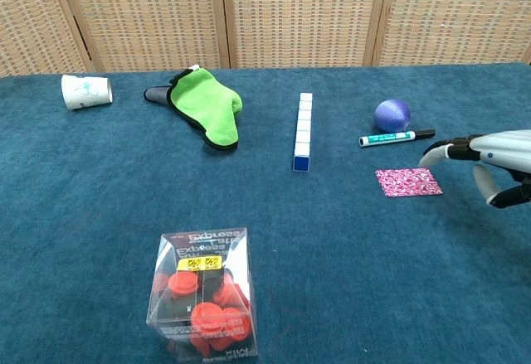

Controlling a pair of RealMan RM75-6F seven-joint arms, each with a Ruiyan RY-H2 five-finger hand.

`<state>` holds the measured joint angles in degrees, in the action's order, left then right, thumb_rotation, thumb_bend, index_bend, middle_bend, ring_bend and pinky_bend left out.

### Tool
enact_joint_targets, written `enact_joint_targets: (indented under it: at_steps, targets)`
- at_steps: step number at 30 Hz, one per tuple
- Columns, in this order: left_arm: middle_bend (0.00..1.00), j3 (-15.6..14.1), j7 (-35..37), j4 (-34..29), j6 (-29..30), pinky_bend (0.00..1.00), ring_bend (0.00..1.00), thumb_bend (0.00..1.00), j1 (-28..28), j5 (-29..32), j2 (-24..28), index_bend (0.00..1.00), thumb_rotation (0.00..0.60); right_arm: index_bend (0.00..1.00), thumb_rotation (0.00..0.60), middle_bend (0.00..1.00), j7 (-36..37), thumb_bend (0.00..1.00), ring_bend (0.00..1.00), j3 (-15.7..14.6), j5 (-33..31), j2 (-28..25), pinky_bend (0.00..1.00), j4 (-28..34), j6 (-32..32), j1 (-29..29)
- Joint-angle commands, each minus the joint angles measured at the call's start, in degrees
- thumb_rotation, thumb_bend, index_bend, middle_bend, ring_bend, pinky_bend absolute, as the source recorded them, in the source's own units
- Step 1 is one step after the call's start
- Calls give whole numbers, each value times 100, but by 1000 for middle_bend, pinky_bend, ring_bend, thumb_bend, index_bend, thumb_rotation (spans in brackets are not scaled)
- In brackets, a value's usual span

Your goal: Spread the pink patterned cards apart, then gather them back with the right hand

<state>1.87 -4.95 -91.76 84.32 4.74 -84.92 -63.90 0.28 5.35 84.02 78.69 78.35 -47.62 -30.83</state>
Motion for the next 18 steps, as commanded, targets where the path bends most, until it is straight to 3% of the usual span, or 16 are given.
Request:
enact_joint_targets:
  at_steps: [1,18]
  targets:
    - [0,0,3,3,1,0,0,0,-1,2,0,0,600,141,600,112,-281,1000,2,25,-306,196,14,-150,159,-86]
    - [0,5,-13,2,5,0,0,0,-1,14,-10,0,600,141,600,113,-753,1000,2,-142,-787,502,20,-383,305,-219]
